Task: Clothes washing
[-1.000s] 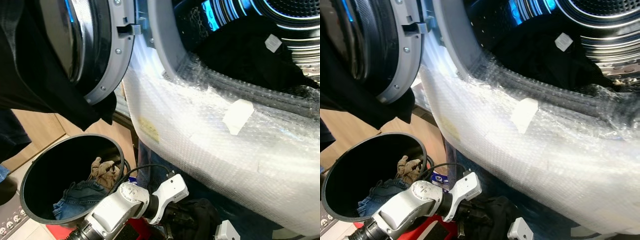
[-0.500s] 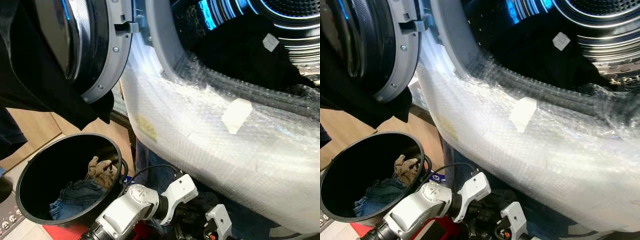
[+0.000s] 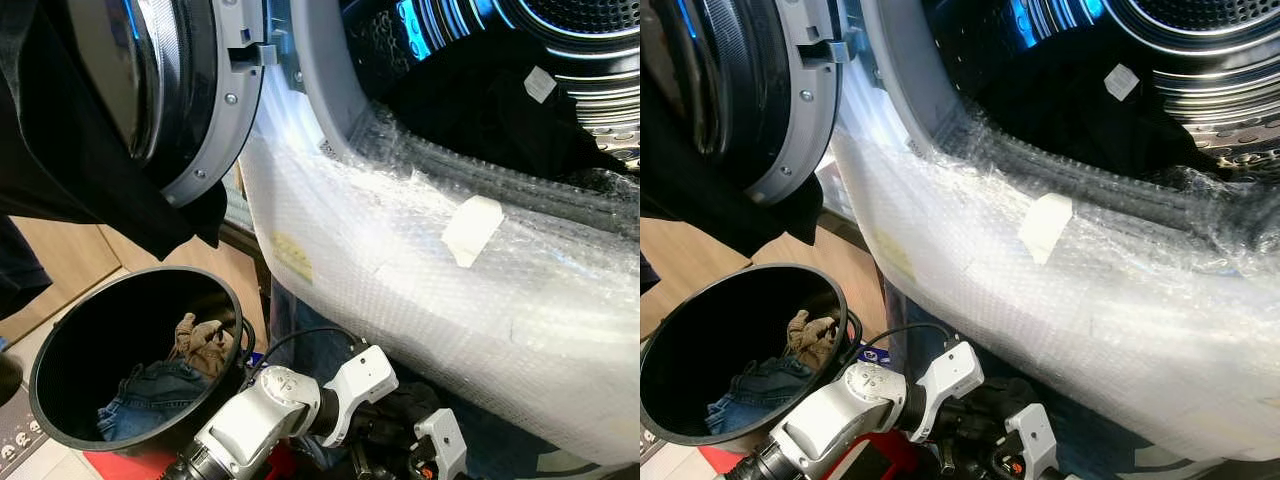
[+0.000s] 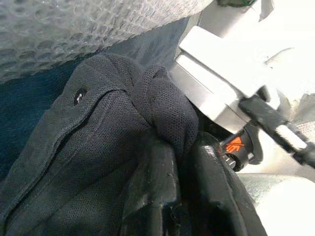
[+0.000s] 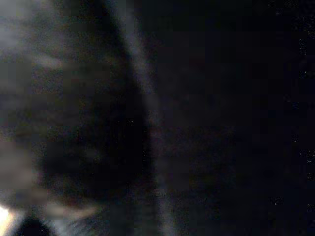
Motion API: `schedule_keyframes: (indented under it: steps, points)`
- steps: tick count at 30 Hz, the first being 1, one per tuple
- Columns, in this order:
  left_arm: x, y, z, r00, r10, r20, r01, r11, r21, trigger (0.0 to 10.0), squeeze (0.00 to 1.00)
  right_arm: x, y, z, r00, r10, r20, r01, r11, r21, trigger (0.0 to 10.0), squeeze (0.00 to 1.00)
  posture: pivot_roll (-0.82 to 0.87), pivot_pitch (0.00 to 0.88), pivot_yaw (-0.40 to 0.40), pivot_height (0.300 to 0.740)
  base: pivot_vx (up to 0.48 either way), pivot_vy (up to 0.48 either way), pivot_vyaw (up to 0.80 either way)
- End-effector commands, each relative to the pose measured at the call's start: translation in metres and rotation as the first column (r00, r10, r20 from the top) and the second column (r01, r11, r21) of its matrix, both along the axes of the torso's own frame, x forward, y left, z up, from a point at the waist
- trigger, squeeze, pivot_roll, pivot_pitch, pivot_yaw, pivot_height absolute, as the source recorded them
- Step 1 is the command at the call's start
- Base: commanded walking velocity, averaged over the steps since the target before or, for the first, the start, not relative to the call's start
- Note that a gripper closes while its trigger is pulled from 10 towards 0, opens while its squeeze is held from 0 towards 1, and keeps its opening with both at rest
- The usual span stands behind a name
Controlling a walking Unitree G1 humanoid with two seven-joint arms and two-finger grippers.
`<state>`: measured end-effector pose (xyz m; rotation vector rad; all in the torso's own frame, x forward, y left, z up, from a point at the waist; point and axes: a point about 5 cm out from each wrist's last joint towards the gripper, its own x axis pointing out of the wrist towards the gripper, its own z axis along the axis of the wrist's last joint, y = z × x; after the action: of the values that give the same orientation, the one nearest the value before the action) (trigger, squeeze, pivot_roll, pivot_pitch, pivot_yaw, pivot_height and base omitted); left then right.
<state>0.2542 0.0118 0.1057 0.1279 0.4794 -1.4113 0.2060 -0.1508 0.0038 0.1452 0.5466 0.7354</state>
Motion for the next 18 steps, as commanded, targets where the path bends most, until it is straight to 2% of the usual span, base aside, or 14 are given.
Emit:
schedule_keyframes:
  steps: [1,4,18]
  points:
    - [-0.0004,-0.0061,0.0107,0.999,-0.028,0.019,0.028,0.999,-0.035,0.0,0.00,-0.0012,-0.0035,-0.0035,1.000,-0.024,-0.011,0.023,1.000,-0.012,0.0,0.00,0.01,0.119,-0.016,0.740,0.000,0.000,0.00]
    - [-0.0017,-0.0069,0.0122,0.999,-0.030,0.012,0.031,0.999,-0.040,0.0,0.00,-0.0027,-0.0065,-0.0092,0.999,-0.031,-0.010,0.030,0.999,-0.045,0.0,0.00,0.01,0.121,-0.017,0.740,0.000,0.000,0.00]
    - [-0.0023,-0.0077,0.0203,0.999,-0.035,0.024,0.036,0.998,-0.049,0.0,0.00,0.0014,-0.0057,-0.0098,0.995,-0.101,0.023,0.101,0.995,-0.008,0.0,0.00,0.02,0.120,-0.010,0.740,0.000,0.000,0.00]
